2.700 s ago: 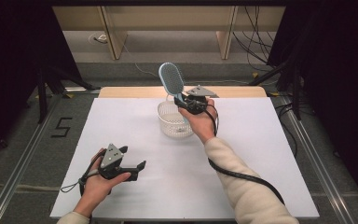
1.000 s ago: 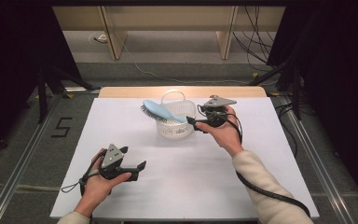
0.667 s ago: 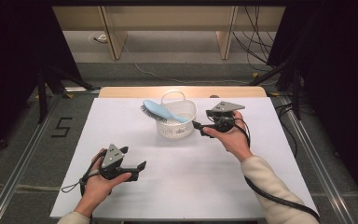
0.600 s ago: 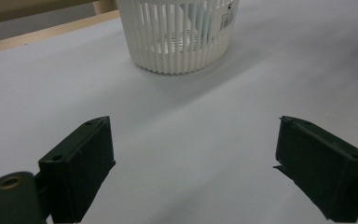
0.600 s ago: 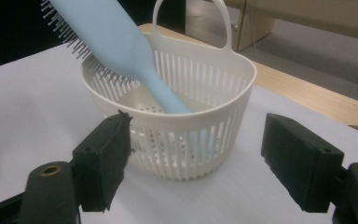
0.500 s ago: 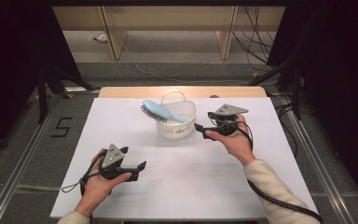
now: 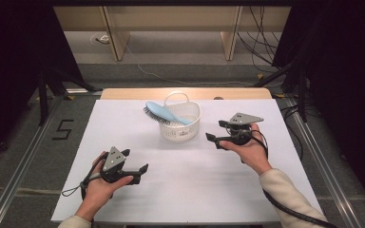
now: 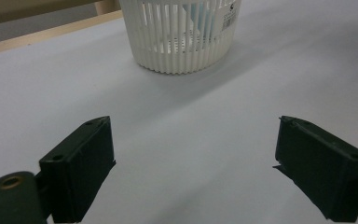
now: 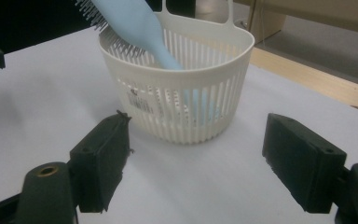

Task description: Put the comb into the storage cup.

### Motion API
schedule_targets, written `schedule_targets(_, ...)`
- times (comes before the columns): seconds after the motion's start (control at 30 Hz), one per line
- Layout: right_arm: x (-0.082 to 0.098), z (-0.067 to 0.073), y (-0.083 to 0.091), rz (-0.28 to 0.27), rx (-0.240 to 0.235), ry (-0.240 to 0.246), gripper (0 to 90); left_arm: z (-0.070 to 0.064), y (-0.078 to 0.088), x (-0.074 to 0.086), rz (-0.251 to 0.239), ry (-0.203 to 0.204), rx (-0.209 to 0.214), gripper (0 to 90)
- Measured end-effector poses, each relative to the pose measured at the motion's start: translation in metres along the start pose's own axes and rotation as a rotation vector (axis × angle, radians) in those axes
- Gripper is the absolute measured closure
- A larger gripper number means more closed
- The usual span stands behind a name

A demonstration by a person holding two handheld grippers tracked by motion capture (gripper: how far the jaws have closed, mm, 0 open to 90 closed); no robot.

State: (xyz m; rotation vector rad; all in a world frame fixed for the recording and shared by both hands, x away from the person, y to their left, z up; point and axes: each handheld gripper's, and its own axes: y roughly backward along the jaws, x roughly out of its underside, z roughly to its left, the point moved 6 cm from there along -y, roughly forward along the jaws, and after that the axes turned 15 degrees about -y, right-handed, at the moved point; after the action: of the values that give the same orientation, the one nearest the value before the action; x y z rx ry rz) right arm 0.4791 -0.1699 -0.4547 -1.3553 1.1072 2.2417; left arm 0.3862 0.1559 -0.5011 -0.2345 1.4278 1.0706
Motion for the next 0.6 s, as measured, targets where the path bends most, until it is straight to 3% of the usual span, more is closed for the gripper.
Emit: schedule_targets(0.6, 0.03, -0.013, 0.042, -0.003, 0.002, 0.0, 22.8, 0.0, 0.0, 0.0, 0.002, -0.002, -0.002, 11.3)
